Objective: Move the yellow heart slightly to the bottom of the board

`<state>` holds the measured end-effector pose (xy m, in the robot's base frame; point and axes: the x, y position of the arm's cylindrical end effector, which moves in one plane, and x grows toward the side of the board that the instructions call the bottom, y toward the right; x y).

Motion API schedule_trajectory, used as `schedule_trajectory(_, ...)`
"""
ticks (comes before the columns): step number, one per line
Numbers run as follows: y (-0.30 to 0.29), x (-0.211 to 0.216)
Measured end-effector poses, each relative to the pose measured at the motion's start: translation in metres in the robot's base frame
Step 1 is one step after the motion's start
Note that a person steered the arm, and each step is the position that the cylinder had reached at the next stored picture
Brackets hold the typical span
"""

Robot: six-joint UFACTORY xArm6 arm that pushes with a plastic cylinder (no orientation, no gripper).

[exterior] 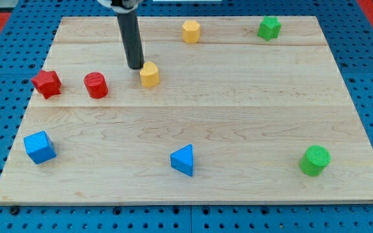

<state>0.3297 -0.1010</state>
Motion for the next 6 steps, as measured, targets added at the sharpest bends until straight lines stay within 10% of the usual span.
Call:
schedule_trajectory(2,0.008,0.056)
schedule_trajectory(6,0.027,0.018)
